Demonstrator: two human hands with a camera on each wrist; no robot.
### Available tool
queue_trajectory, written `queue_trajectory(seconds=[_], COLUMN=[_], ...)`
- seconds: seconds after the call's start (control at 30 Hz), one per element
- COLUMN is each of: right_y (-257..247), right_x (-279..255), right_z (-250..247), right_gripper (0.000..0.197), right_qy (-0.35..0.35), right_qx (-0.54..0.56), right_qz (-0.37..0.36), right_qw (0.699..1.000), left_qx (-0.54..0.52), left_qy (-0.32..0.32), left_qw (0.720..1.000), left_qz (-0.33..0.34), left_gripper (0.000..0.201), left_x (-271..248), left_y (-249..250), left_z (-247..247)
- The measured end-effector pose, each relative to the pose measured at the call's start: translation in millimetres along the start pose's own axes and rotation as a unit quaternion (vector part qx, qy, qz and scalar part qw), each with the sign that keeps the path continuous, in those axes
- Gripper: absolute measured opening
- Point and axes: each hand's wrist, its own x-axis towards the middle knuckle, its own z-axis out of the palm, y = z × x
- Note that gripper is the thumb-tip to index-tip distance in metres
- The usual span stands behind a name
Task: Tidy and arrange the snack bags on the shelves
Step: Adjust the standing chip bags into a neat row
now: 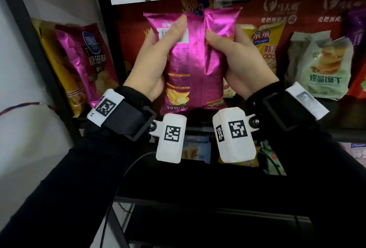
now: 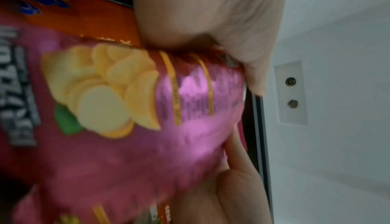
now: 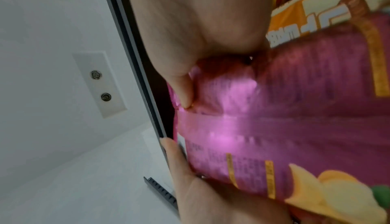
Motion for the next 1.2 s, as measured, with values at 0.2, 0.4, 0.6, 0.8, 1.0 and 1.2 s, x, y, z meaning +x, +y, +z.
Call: queue_trajectory(seconds=[0.2,0.4,0.6,0.8,1.0,1.2], right_y=[-4.3,9.8,12.8,27.2,35.9,52.6], right_x=[-3.0,-7.8,-12.2,-15.2,-11.6,-10.6], right_z=[-6.4,-16.5,-17.9,-19.3,-5.1,-8.2], right_gripper=[0.051,0.067,0.040,0.038,0.020,0.058], right_qy=[-0.114,-0.078,-0.091,-0.021,0.045,0.004], right_qx=[-0.050,-0.141,-0.315,-0.339,-0.051,-0.191], right_qz=[-0.010,-0.060,-0.232,-0.164,-0.004,0.048], right_qw=[0.992,0.985,0.916,0.926,0.998,0.980], left_qx=[-0.032,-0.063,-0.081,0.029,0.120,0.198], left_qy=[0.042,-0.044,-0.163,-0.186,-0.154,-0.113], left_qw=[0.996,0.996,0.971,0.963,0.976,0.970], left_qz=[0.071,0.045,-0.153,-0.193,-0.099,-0.087], left_gripper=[0.028,0.062,0.070,0.072,0.095,0.090], left_x=[-1.4,-8.0,-13.2,-15.0,-20.0,-15.6], left_y=[10.6,26.7,18.0,0.5,-21.2,-31.8], left_z=[3.4,2.4,-30.6,-60.5,-58.4,-61.3])
